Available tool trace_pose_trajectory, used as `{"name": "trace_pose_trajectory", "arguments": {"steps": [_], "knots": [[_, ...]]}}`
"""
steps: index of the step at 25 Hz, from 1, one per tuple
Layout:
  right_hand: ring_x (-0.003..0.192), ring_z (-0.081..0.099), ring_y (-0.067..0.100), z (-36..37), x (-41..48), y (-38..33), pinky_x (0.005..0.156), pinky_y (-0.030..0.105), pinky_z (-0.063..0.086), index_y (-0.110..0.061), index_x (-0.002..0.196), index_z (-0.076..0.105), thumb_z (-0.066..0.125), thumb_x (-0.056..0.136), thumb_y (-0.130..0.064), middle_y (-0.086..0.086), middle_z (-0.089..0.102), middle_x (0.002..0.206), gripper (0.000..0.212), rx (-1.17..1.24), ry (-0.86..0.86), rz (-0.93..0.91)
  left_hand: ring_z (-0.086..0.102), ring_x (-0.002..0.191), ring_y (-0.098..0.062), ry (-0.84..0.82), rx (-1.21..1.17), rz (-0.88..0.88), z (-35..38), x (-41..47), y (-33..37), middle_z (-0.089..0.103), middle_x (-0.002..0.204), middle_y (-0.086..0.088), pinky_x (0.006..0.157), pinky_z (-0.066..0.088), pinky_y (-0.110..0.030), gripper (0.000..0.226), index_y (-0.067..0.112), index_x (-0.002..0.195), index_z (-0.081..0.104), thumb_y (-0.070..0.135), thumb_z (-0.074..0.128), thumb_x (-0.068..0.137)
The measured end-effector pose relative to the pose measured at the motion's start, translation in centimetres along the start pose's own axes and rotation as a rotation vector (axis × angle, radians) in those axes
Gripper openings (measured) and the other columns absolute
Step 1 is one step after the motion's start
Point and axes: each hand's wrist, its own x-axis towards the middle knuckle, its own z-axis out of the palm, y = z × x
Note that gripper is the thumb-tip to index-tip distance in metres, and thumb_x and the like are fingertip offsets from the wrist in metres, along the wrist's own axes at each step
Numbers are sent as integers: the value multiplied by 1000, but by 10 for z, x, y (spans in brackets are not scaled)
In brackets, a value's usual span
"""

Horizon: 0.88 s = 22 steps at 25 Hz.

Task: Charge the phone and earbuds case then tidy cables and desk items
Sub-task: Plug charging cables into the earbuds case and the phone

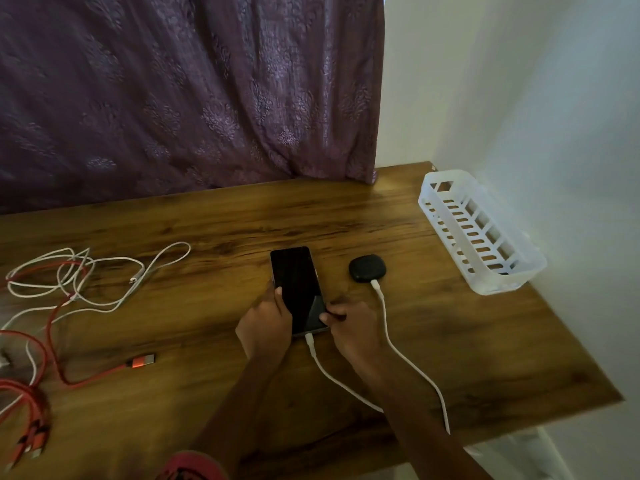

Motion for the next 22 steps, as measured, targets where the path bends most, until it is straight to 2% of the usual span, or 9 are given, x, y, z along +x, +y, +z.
{"name": "trace_pose_trajectory", "arguments": {"steps": [3,6,9,12,14,16,17,19,22], "knots": [[101,60,14,1,-2,-3,77,12,35,-7,109,66,60,87,-16,6,68,110,25,33,38,15,45,51,-17,2,9,23,1,0,-1,51,60,-3,44,24,-19,40,20,134,45,30,30,98],[108,58,15,2,-8,-5,82,13,35,-7,114,64,60,88,-18,5,66,116,28,92,64,50,51,58,-21,-17,-82,8,-4,-4,0,59,67,-8,54,35,-25,42,18,138,39,31,30,98],[107,58,16,2,-28,-5,82,16,37,-9,115,63,56,90,-21,5,66,115,28,195,189,76,58,63,-25,-16,-212,72,-10,-20,5,67,79,-15,57,34,-27,43,15,138,33,29,36,97],[95,59,9,-6,-65,8,80,18,45,-15,109,66,54,91,-17,0,66,106,22,251,499,10,53,64,-14,-52,-285,387,-12,-44,31,68,85,-9,55,34,-24,42,9,132,41,26,44,94],[89,59,6,-19,-95,27,79,18,48,-16,107,67,55,89,-12,-3,65,101,22,209,728,-34,59,79,-18,-79,-358,652,-6,-65,60,66,96,-9,65,41,-27,39,6,126,47,26,45,93],[90,58,8,-34,-125,52,81,19,47,-15,106,67,57,88,-13,-4,65,99,21,121,901,9,58,101,-24,-118,-385,955,4,-87,89,63,112,-11,80,45,-32,42,6,124,49,31,42,90],[92,57,9,-43,-143,69,81,21,46,-15,105,67,56,88,-15,-5,64,98,20,79,979,61,53,114,-26,-187,-399,1110,14,-104,105,59,122,-11,89,45,-36,46,7,127,47,33,41,90],[94,56,11,-54,-171,102,81,24,46,-16,103,68,58,88,-15,-5,65,98,18,13,1084,162,36,133,-30,-304,-325,1362,34,-126,131,46,140,-12,106,34,-43,54,9,135,39,38,40,90],[101,55,17,-54,-207,166,85,24,41,-14,105,67,60,87,-10,1,66,102,20,-30,1188,390,11,142,-35,-355,-29,1690,66,-154,174,21,153,-14,114,18,-52,66,11,144,21,50,26,90]]}}
